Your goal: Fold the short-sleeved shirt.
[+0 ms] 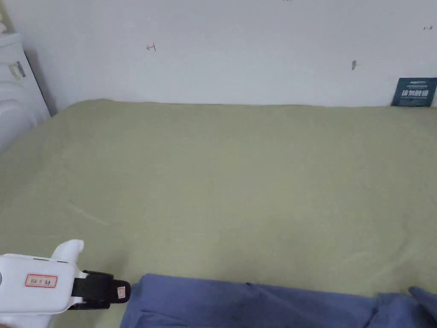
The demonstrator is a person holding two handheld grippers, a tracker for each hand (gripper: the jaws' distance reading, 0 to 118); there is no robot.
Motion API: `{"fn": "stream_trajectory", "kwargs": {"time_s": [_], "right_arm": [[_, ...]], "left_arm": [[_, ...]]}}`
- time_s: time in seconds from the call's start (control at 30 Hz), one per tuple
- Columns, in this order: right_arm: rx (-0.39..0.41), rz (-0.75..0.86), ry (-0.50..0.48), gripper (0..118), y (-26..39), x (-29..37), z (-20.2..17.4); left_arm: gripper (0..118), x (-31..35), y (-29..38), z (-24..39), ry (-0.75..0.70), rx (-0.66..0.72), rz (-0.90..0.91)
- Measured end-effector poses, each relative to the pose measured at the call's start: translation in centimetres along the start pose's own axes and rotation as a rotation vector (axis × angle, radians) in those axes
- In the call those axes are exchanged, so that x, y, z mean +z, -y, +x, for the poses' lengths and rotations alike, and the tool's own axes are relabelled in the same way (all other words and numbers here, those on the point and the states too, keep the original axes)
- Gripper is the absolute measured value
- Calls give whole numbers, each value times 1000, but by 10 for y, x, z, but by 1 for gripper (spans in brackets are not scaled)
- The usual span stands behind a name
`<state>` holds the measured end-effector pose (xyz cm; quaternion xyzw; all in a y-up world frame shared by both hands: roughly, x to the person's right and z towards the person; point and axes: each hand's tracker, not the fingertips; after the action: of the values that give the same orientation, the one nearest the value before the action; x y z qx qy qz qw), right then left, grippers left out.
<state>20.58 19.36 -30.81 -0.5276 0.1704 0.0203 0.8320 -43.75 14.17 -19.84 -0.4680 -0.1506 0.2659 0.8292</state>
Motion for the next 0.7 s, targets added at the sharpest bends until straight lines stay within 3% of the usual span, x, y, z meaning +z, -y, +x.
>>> {"fn": "stream_trajectory", "kwargs": {"time_s": [0.13, 0.27, 0.3, 0.37, 0.4, 0.53, 0.7], "right_arm": [[0, -15, -12, 0, 0, -5, -7], [-1, -31, -14, 0, -1, -10, -13], [2, -37, -13, 0, -1, -12, -15], [8, -47, -12, 0, -3, -14, -17], [14, -51, -15, 0, -4, -15, -18], [26, -52, -28, 0, -6, -16, -23], [15, -47, -48, 0, -7, -22, -28]], "left_arm": [[0, -9, 6, -31, 106, 20, -44], [4, -18, 11, -45, 110, 18, -45], [30, -19, 11, -49, 110, 24, -40], [110, -20, 11, -58, 155, 79, -13], [118, -25, 12, -63, 186, 111, -15], [118, -48, 22, -76, 260, 222, -26], [117, -73, 28, -90, 381, 208, 31]]}}
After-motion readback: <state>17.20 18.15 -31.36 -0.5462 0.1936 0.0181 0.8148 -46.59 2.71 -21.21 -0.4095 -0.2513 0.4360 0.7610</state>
